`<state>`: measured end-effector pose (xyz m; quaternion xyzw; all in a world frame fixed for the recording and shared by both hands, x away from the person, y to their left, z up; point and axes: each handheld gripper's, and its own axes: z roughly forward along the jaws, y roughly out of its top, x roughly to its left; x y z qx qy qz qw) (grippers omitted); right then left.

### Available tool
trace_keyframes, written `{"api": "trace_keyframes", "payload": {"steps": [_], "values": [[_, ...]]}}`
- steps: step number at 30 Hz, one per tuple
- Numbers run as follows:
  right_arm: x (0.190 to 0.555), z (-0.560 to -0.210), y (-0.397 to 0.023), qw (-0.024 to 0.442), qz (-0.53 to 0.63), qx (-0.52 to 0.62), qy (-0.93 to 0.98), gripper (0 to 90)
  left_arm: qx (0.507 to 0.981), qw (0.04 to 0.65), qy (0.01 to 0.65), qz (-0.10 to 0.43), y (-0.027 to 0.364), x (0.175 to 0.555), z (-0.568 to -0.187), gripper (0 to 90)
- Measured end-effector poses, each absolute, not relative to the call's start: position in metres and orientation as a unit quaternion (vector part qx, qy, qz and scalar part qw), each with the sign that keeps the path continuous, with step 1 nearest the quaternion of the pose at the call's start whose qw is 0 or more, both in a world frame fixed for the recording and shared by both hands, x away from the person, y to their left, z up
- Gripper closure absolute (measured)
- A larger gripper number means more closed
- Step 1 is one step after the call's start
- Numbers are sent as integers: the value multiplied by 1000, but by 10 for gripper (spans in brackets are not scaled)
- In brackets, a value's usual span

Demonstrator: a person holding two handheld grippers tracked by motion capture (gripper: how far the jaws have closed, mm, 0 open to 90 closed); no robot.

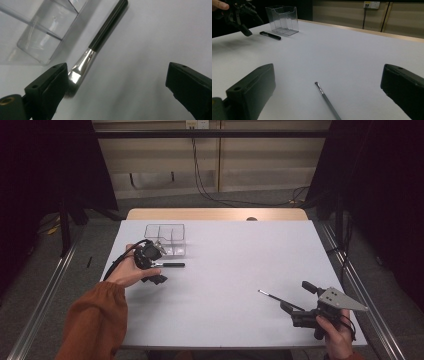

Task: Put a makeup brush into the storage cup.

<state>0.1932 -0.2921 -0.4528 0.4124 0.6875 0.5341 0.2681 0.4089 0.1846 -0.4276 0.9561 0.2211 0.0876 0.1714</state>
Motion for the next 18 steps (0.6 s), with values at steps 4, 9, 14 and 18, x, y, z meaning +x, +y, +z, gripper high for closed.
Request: {"api": "trace_keyframes", "payload": {"steps": [4, 9, 14, 18], "values": [[193, -453, -293, 269, 533, 412, 688, 0, 958, 189, 200, 76, 184, 413, -427, 76], [193, -453, -292, 269, 533, 413, 688, 0, 965, 176, 184, 67, 182, 421, -428, 75], [193, -453, -293, 270, 532, 414, 687, 0, 970, 164, 168, 54, 179, 426, -432, 77], [193, -453, -293, 269, 533, 415, 686, 0, 972, 153, 170, 50, 177, 432, -437, 77]]}}
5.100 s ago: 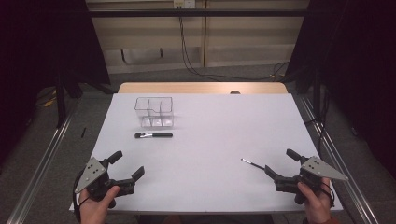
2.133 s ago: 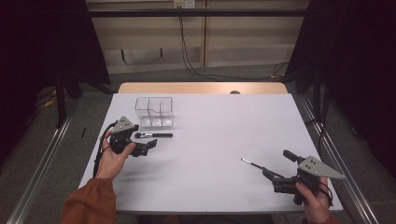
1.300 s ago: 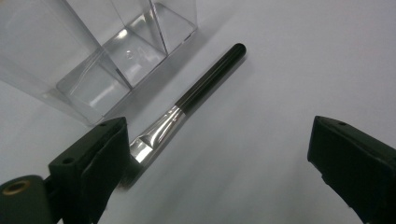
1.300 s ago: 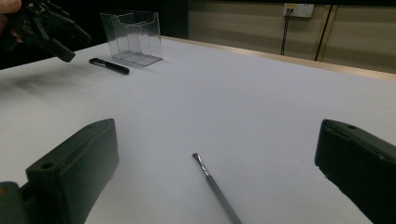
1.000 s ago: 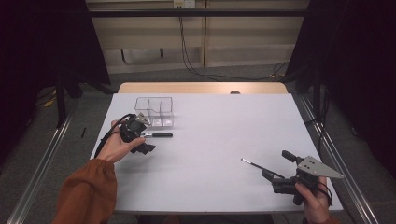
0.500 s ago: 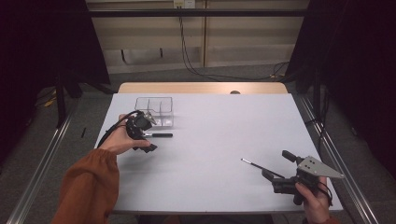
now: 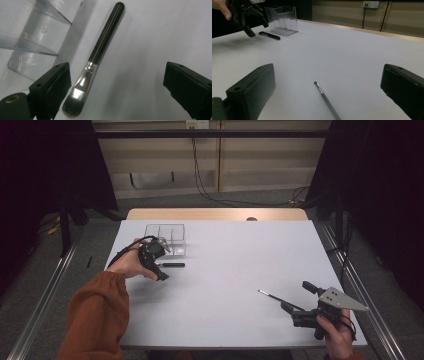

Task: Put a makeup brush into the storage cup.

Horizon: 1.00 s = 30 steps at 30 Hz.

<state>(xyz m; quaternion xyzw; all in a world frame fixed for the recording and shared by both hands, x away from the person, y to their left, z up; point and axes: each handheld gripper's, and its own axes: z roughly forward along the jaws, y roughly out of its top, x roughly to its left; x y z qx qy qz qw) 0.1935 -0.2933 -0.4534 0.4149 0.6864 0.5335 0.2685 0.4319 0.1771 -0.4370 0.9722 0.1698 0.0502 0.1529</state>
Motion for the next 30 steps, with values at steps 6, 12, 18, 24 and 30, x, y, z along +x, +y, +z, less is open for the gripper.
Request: {"api": "trace_keyframes", "payload": {"steps": [6, 12, 18, 24, 30], "values": [[193, -454, -294, 268, 534, 415, 687, 0, 973, 148, 171, 48, 180, 441, -436, 117], [193, -454, -294, 267, 534, 414, 687, 0, 972, 149, 176, 38, 180, 448, -441, 168], [193, -454, -293, 266, 535, 413, 688, 0, 973, 138, 181, 35, 177, 452, -445, 221], [193, -454, -294, 266, 535, 412, 688, 0, 975, 126, 179, 33, 176, 453, -449, 266], [193, -453, -294, 266, 535, 413, 687, 0, 974, 124, 189, 32, 175, 455, -451, 304]]}}
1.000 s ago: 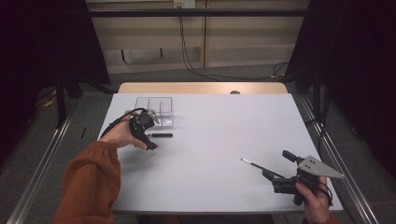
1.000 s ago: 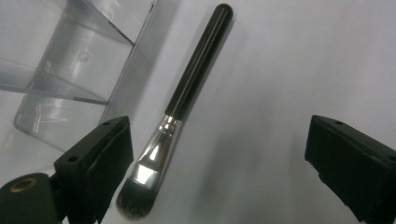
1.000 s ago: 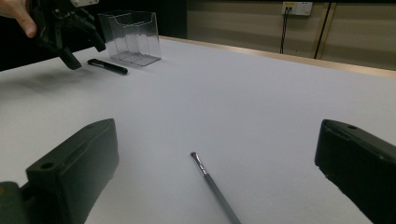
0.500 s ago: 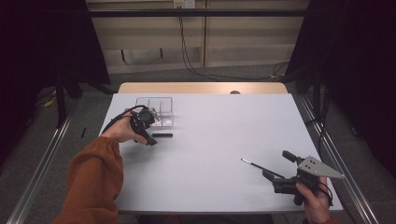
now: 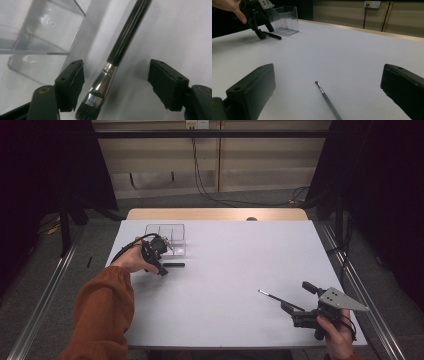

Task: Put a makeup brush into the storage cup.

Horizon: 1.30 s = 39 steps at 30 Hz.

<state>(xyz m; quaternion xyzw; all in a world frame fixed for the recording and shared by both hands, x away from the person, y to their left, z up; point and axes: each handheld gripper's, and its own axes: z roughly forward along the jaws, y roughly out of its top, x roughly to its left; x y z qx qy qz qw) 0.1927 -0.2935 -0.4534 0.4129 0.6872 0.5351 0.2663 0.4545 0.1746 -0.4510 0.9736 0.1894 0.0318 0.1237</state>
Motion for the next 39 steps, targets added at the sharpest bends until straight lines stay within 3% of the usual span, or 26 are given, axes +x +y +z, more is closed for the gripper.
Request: {"api": "trace_keyframes", "payload": {"steps": [10, 21, 29, 39], "values": [[192, -453, -293, 266, 537, 413, 686, 0, 980, 108, 169, 8, 171, 461, -452, 391], [191, -453, -293, 267, 537, 410, 687, 0, 982, 89, 164, -6, 167, 464, -451, 420], [191, -453, -294, 266, 537, 411, 686, 0, 984, 89, 157, -11, 167, 466, -449, 613], [190, -453, -294, 266, 535, 412, 688, 0, 984, 79, 161, -13, 166, 467, -448, 728]]}}
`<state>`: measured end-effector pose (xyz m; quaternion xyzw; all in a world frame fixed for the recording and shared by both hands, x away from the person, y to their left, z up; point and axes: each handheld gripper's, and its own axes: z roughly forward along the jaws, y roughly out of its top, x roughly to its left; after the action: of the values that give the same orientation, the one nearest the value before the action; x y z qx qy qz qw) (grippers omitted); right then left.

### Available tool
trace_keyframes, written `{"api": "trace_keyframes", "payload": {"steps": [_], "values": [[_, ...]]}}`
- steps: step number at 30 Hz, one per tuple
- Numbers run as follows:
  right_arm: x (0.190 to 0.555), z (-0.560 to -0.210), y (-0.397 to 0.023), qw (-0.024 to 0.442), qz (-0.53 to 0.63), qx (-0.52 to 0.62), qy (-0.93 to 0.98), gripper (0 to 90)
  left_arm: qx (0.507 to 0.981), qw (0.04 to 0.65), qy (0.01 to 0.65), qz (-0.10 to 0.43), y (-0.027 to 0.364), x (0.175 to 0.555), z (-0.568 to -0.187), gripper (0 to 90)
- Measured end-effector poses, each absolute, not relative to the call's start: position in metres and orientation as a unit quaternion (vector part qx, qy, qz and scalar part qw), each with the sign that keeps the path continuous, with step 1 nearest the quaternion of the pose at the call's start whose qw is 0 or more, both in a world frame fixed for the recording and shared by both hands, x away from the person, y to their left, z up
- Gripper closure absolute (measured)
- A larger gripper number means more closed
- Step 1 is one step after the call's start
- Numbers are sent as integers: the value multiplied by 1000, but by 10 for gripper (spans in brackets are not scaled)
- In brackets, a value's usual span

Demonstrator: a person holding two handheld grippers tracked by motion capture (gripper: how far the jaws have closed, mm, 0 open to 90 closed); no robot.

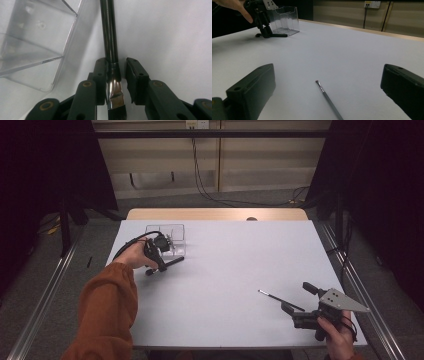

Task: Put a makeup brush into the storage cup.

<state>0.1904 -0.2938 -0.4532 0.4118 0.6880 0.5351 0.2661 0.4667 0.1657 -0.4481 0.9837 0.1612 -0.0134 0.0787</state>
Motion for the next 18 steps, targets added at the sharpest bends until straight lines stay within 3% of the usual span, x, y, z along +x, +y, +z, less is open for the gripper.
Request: {"api": "trace_keyframes", "payload": {"steps": [4, 18], "values": [[190, -453, -293, 265, 536, 409, 689, 0, 982, 80, 169, -19, 165, 466, -448, 768], [191, -453, -293, 266, 534, 409, 690, 0, 979, 76, 187, -12, 164, 466, -447, 776]]}}
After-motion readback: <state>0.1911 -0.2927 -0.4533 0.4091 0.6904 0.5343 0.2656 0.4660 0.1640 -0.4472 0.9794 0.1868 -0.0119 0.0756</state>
